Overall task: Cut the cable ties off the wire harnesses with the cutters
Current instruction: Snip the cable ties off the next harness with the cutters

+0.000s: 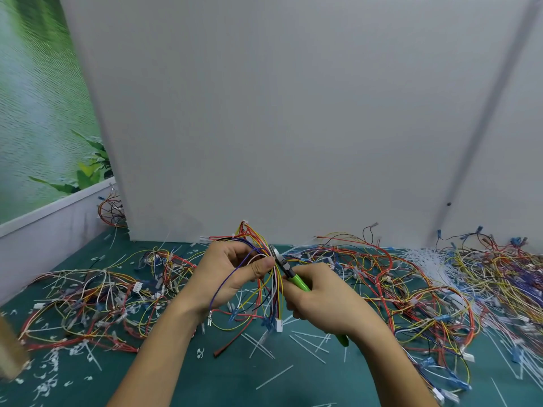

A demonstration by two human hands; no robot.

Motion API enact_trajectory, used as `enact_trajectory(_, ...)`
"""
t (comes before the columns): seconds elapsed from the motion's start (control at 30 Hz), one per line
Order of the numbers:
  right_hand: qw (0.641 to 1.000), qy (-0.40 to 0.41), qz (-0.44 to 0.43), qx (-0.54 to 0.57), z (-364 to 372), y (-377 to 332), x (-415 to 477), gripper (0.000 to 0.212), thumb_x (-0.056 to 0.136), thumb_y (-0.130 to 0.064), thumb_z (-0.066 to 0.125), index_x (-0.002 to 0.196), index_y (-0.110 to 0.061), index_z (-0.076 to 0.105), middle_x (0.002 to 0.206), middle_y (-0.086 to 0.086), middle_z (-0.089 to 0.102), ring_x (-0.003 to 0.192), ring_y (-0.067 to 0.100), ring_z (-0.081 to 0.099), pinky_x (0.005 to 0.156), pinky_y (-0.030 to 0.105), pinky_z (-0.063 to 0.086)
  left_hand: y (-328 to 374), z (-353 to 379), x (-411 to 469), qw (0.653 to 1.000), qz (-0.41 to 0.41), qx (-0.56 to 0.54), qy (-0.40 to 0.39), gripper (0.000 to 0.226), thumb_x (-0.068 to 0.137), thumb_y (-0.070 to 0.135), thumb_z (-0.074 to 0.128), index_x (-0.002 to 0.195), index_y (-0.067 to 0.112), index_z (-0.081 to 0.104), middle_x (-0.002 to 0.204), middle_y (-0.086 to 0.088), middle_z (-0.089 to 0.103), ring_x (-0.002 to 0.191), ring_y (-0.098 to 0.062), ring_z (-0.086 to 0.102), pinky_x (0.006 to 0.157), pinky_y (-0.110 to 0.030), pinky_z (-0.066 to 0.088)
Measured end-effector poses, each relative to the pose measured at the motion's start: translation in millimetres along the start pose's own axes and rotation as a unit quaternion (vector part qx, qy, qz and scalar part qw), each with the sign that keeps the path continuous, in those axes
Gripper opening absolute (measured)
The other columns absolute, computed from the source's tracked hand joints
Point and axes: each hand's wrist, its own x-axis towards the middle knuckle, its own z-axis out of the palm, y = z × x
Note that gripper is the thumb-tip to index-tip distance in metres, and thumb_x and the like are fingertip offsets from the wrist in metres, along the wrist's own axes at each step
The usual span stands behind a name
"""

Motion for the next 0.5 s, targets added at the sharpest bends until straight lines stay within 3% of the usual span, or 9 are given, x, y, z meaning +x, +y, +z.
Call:
enact_trajectory(0.07, 1.000, -0.001, 0.000, -0.006, -1.6, 0.5, 0.1, 0.037, 0.101, -0.040, 0.057, 0.081, -0.010, 0.063, 0.076, 0.007, 0.072, 0.076, 0.031, 0.070, 0.076, 0.050, 0.059, -0.2, 0.4, -0.1, 1.000, -0.002, -0.002, -0.001, 0.009, 0.077, 0.031, 0.079, 0.075, 0.023, 0.078, 0.070, -0.001, 0.071, 0.064, -0.009, 0.064, 0.063, -0.021, 0.054)
enact_trajectory(0.13, 1.000, -0.002, 0.002, -0.006, -3.0, 1.0, -0.1, 0.037, 0.101, -0.040, 0.057, 0.079, -0.011, 0.063, 0.073, 0.006, 0.072, 0.068, 0.028, 0.069, 0.072, 0.047, 0.059, -0.2, 0.3, -0.3, 1.000, -0.002, 0.000, -0.001, 0.009, 0.077, 0.032, 0.078, 0.075, 0.023, 0.078, 0.070, -0.002, 0.071, 0.064, -0.010, 0.064, 0.064, -0.022, 0.054)
enact_trajectory(0.2, 1.000, -0.002, 0.004, -0.004, -3.1, 1.7, -0.5, 0.039, 0.101, -0.040, 0.057, 0.075, -0.011, 0.059, 0.068, 0.007, 0.068, 0.057, 0.019, 0.060, 0.064, 0.042, 0.056, 0.1, -0.3, -0.2, 1.000, -0.002, 0.000, 0.006, 0.011, 0.077, 0.032, 0.078, 0.073, 0.022, 0.077, 0.068, -0.002, 0.071, 0.063, -0.011, 0.063, 0.063, -0.022, 0.053)
enact_trajectory(0.33, 1.000, 0.016, 0.001, -0.001, 1.6, 3.8, 0.8, 0.046, 0.100, -0.047, 0.058, 0.079, -0.006, 0.053, 0.063, 0.009, 0.050, 0.057, 0.019, 0.039, 0.059, 0.035, 0.039, 1.4, -0.5, 0.0, 1.000, 0.000, 0.002, 0.011, 0.013, 0.077, 0.030, 0.077, 0.075, 0.018, 0.075, 0.068, -0.002, 0.070, 0.062, -0.012, 0.062, 0.063, -0.023, 0.053)
enact_trajectory(0.5, 1.000, 0.018, 0.001, 0.004, 3.6, 3.6, 0.5, 0.049, 0.099, -0.051, 0.058, 0.071, -0.012, 0.048, 0.059, 0.004, 0.043, 0.057, 0.020, 0.034, 0.057, 0.034, 0.033, 3.3, -0.3, -0.9, 1.000, 0.000, 0.005, 0.006, 0.012, 0.077, 0.029, 0.077, 0.074, 0.017, 0.075, 0.067, -0.002, 0.070, 0.061, -0.013, 0.061, 0.062, -0.023, 0.053)
